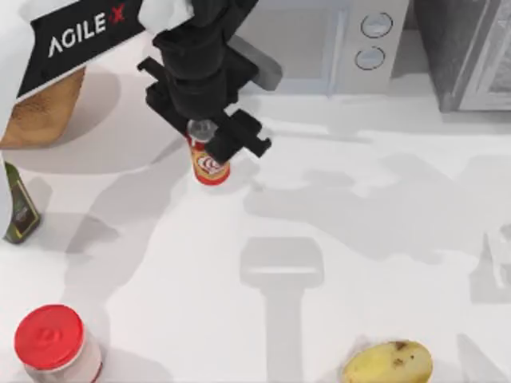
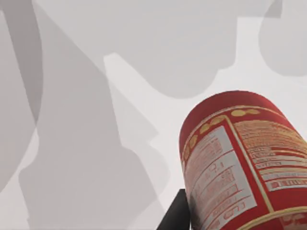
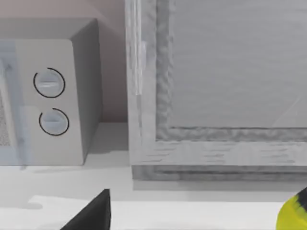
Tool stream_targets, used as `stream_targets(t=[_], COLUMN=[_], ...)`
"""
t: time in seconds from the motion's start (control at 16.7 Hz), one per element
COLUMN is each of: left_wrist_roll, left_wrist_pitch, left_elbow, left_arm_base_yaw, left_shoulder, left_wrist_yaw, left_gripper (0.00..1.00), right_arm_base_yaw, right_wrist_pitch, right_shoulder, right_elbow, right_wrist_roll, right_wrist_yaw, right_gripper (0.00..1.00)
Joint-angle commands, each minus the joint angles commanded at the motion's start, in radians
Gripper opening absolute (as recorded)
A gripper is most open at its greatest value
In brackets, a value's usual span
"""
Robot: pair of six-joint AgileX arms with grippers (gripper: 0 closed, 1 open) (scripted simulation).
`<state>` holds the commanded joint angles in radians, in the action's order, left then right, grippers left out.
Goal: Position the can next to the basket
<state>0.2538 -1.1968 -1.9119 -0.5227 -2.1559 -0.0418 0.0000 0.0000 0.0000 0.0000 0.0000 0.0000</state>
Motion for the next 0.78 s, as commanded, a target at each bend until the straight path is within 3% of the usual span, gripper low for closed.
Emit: stream_targets(t=[0.42,0.6,0.78], left_wrist_roll=[0.169,0.191,0.186], left_wrist_pitch=[0.007,0.03,0.069], left_elbow=[0.065,0.167,0.294], left_arm_base_yaw=[0.488,0.704,0.837], left_shoulder=[0.322,0.349,0.287], left_wrist_yaw=[-0.093,-0.09,-0.046], left_gripper=[0.0,0.0,0.0], right_arm_base_yaw=[0.0,0.0,0.0], right_wrist_pitch=[0.0,0.0,0.0], right_shoulder=[0.0,0.0,0.0], right_elbow=[0.0,0.0,0.0], right_wrist_roll=[0.0,0.0,0.0], right_wrist_yaw=[0.0,0.0,0.0], right_gripper=[1.0,1.0,1.0])
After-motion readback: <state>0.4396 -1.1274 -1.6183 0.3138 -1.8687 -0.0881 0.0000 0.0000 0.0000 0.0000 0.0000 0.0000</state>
